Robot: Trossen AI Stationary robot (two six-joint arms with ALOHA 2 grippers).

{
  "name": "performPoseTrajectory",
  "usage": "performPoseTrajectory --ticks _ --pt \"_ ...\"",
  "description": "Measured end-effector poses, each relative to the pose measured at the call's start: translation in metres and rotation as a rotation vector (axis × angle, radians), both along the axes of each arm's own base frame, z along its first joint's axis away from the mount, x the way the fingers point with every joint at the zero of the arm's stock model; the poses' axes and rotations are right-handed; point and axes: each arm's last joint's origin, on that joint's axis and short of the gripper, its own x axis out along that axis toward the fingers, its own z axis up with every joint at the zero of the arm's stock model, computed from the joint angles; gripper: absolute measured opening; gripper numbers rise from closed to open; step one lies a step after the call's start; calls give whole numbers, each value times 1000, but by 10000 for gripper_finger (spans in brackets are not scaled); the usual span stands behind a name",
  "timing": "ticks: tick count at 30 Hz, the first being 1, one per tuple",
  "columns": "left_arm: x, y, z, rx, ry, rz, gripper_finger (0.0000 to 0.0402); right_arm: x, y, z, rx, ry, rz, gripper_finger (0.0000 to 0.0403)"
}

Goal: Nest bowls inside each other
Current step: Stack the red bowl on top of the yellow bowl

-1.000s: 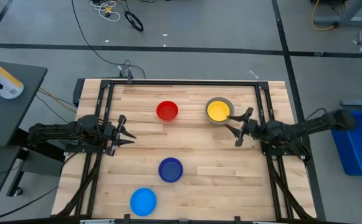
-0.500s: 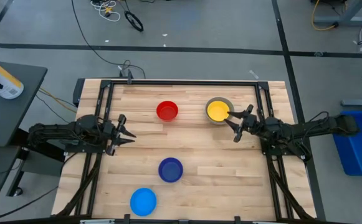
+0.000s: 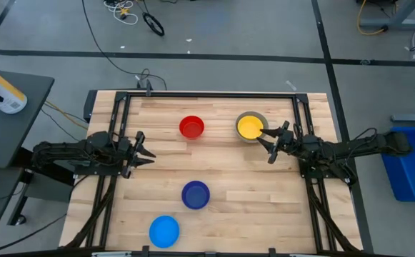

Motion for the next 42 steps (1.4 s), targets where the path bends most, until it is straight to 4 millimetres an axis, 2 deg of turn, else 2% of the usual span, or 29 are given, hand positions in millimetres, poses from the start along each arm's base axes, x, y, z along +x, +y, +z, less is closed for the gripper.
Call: performPoseTrajectory --ticks 10,16,21,25,29,34,38,42 --pt "0 0 1 -95 12 -6 93 0 0 -3 0 29 3 216" --pt "0 0 1 -74 11 11 93 0 0 -4 0 40 3 226" --pt "1 5 -3 -156 48 185 93 0 0 -6 -1 59 4 234" --pt "2 9 -9 -77 116 323 98 0 0 -7 20 69 3 241" --pt "9 11 -16 -104 206 355 135 0 1 -9 31 84 27 250" --pt "21 13 -23 -116 277 435 216 0 1 -10 33 96 47 261" --pt "35 14 -16 -86 266 453 265 -1 1 -12 33 118 47 268" --pt "55 16 -1 -22 330 475 278 -1 1 -13 33 129 47 275"
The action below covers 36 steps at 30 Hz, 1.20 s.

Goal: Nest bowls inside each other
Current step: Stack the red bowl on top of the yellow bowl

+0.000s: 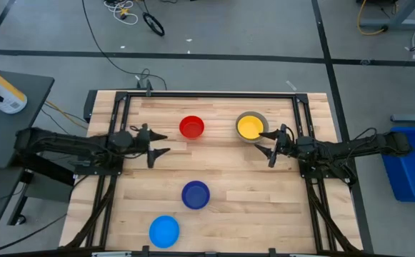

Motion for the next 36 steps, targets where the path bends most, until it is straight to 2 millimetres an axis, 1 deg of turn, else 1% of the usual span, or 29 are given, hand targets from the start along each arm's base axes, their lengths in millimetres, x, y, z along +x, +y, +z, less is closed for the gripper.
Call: performPoseTrajectory --ticks 4,7,10,13,16,18,20,23,29,36 --pt "33 4 11 43 119 -19 279 0 0 0 0 3 0 280" --pt "63 7 11 80 255 -28 279 0 0 -1 0 11 0 283" --pt "92 15 1 97 416 -15 279 0 0 -3 1 27 4 286" --pt "120 25 -8 94 523 -4 279 -1 0 -5 6 50 5 289" --pt "140 37 -12 87 587 7 279 -1 0 -7 12 71 10 293" --pt "150 43 -10 85 589 11 279 -2 1 -9 17 90 34 295" --pt "157 48 -5 82 572 -7 279 -2 2 -10 23 103 58 297" --pt "161 56 0 59 554 -26 279 -2 3 -12 32 126 95 301" --pt "157 66 -3 -49 572 -43 279 -2 3 -13 34 130 105 305" --pt "156 68 -4 -44 583 -27 279 -2 3 -13 34 129 105 295"
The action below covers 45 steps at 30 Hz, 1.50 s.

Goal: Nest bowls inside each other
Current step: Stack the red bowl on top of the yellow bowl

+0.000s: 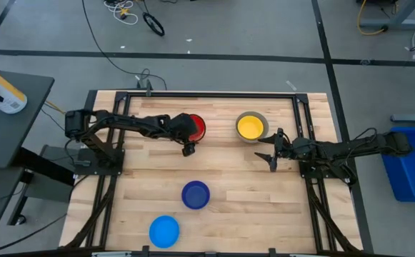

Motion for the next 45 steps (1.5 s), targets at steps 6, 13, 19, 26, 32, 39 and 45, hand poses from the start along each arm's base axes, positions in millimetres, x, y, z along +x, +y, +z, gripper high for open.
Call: performPoseTrajectory --ticks 6,13,19,26,32,39,45 --pt "2 7 -22 -32 67 21 279 0 0 0 0 -2 0 284" --pt "7 5 -43 -34 122 -4 279 0 0 0 0 -5 0 271" --pt "11 6 -40 -10 85 -13 278 0 0 0 0 -5 -1 258" --pt "12 3 -40 2 83 -34 228 0 0 0 -1 -5 -1 242" --pt "13 -2 -40 6 84 -49 135 0 0 1 -1 -5 -1 231" --pt "18 -10 -38 100 72 -81 13 0 0 1 -1 -5 -1 219" --pt "24 -16 -34 130 19 -141 7 0 0 0 -1 -4 -13 208"
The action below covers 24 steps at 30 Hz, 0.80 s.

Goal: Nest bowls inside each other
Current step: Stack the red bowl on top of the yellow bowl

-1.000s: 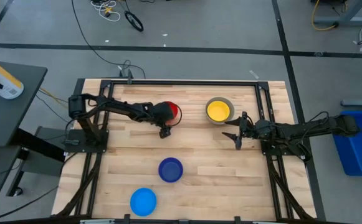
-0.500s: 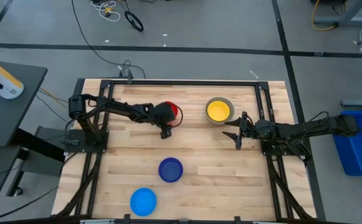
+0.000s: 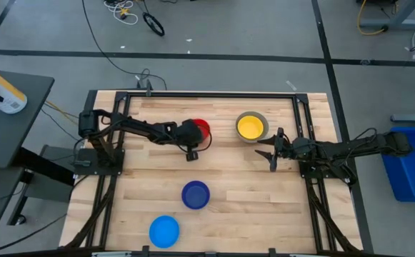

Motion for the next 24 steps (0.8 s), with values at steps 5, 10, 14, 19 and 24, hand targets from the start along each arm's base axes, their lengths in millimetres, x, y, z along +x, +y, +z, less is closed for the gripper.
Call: performPoseTrajectory --ticks 5,10,14,19,24 --pt "3 -1 3 -4 -44 -16 6 2 3 11 -26 -100 121 201" --pt "4 0 4 -2 -59 -14 6 -2 7 26 -76 -243 256 197" --pt "4 0 4 -2 -58 -14 6 -10 7 31 -100 -279 256 195" --pt "5 0 5 -3 -69 -28 6 -19 6 29 -91 -261 241 197" --pt "11 -3 11 8 -151 -67 6 -26 3 24 -84 -225 120 204"
